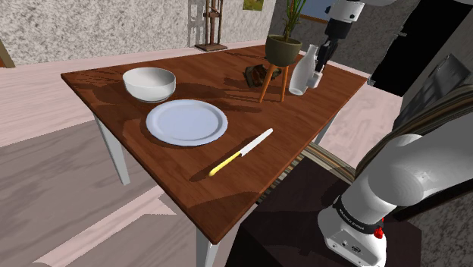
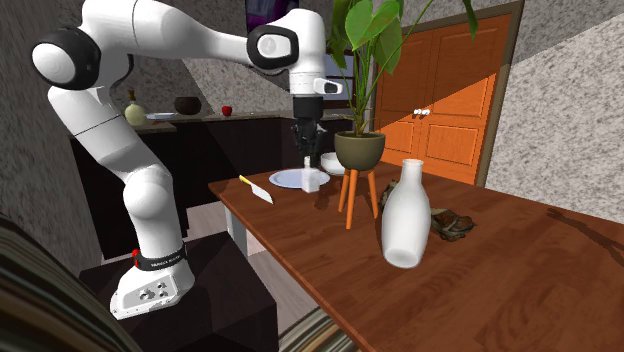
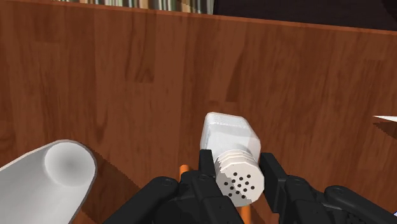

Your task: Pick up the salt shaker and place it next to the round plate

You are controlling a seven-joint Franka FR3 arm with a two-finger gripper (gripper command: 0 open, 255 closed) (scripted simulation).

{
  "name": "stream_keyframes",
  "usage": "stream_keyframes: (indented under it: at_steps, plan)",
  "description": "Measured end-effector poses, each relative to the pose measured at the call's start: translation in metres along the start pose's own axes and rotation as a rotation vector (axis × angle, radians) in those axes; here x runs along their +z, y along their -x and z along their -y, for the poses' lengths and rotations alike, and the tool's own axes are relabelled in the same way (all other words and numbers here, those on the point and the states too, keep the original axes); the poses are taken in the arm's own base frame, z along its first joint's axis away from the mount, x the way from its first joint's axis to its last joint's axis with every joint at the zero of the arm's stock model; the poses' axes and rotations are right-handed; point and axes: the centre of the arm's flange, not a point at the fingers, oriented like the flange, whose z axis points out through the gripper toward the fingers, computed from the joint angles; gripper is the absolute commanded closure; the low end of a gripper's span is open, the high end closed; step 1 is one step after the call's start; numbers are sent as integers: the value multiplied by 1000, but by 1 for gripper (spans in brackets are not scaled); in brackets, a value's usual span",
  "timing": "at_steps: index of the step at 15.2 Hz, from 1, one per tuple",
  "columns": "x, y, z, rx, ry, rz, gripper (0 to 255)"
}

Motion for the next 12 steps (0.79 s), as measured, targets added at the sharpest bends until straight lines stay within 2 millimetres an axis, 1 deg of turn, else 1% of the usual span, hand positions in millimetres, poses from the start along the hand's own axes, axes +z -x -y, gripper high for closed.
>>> stream_keyframes:
  at_steps: [3,4,5,9,10,12]
  plan:
    - [-16,-1,1,0,0,0,255]
    - [-19,0,1,0,0,0,255]
    - [-21,-2,7,0,0,0,255]
    - [-23,-15,49,-1,-1,0,255]
    - [-24,-16,64,-2,0,0,255]
    - [-23,-26,90,-2,0,0,255]
